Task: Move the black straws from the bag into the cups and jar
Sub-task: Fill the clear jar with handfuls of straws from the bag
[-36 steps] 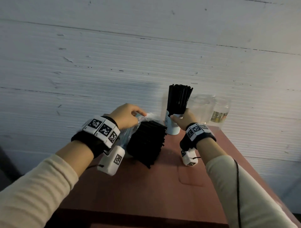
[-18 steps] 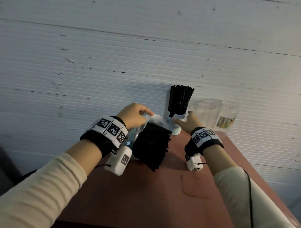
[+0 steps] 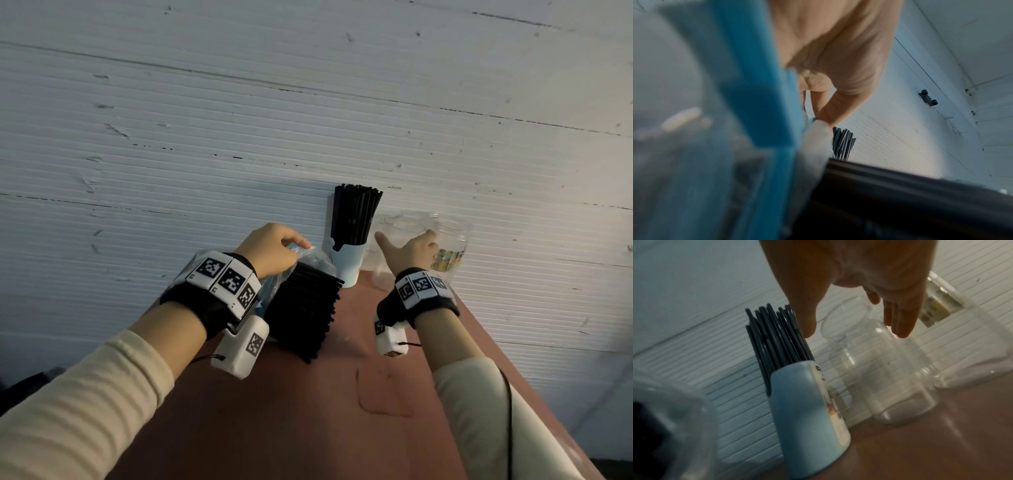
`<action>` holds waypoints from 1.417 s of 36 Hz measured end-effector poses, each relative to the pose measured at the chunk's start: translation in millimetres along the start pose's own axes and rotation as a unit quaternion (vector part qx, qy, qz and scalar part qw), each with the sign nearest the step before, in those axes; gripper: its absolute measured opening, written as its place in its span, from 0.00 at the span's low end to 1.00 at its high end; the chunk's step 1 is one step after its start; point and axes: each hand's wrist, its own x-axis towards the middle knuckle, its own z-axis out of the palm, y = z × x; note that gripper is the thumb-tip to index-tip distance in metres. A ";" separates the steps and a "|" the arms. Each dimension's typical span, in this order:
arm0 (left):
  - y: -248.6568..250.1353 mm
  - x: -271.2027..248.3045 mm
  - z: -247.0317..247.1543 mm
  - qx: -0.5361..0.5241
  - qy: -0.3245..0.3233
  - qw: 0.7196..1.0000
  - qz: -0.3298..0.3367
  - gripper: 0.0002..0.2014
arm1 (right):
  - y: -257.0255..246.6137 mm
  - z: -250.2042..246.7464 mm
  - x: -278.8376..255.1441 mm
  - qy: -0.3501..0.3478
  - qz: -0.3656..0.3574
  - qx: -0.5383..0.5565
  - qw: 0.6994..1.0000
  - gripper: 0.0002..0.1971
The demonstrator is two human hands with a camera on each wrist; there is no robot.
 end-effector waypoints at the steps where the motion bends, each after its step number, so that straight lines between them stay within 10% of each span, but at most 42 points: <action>1: -1.0 0.7 0.3 -0.003 0.000 1.000 0.000 0.22 | -0.5 2.8 2.0 0.000 0.018 -0.002 1.000 0.51; 16: -3.7 5.4 1.6 -0.010 -0.015 1.000 0.009 0.20 | 2.9 14.6 14.5 -0.026 0.065 -0.105 0.992 0.39; 41: -22.6 -66.9 -3.2 0.125 -0.081 0.989 0.004 0.24 | -3.7 -89.4 -94.1 -0.278 -0.027 -0.140 0.950 0.51; 47: -35.2 -80.3 -19.4 0.137 -0.035 0.990 -0.018 0.19 | -7.8 -97.2 -115.3 -0.178 -0.128 -0.097 0.971 0.56; 51: -40.2 -84.2 -29.6 0.130 -0.014 0.991 -0.026 0.17 | -13.4 -85.7 -124.8 -0.073 -0.279 -0.050 0.956 0.41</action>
